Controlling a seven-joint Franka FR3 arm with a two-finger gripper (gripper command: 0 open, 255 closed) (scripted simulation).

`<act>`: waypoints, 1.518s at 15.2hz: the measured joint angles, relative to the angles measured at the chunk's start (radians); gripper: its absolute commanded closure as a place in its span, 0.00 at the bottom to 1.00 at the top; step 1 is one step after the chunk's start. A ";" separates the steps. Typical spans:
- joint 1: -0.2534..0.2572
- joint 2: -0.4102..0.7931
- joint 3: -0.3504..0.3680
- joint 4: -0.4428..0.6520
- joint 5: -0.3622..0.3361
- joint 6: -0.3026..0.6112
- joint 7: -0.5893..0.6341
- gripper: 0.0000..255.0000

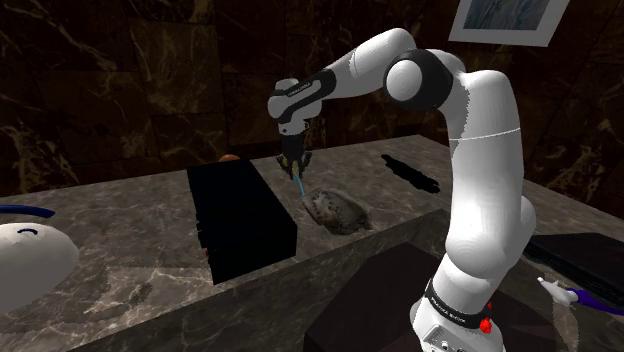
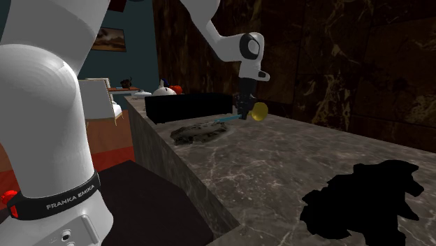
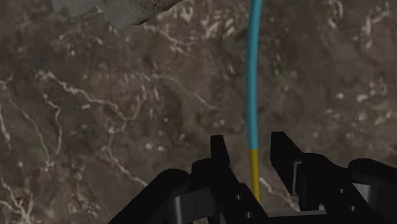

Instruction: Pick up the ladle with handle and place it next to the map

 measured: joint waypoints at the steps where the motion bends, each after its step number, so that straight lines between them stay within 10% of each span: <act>1: 0.000 0.000 0.000 0.000 0.000 0.000 0.000 1.00; 23: 0.000 -0.061 0.001 0.099 0.002 -0.160 -0.001 1.00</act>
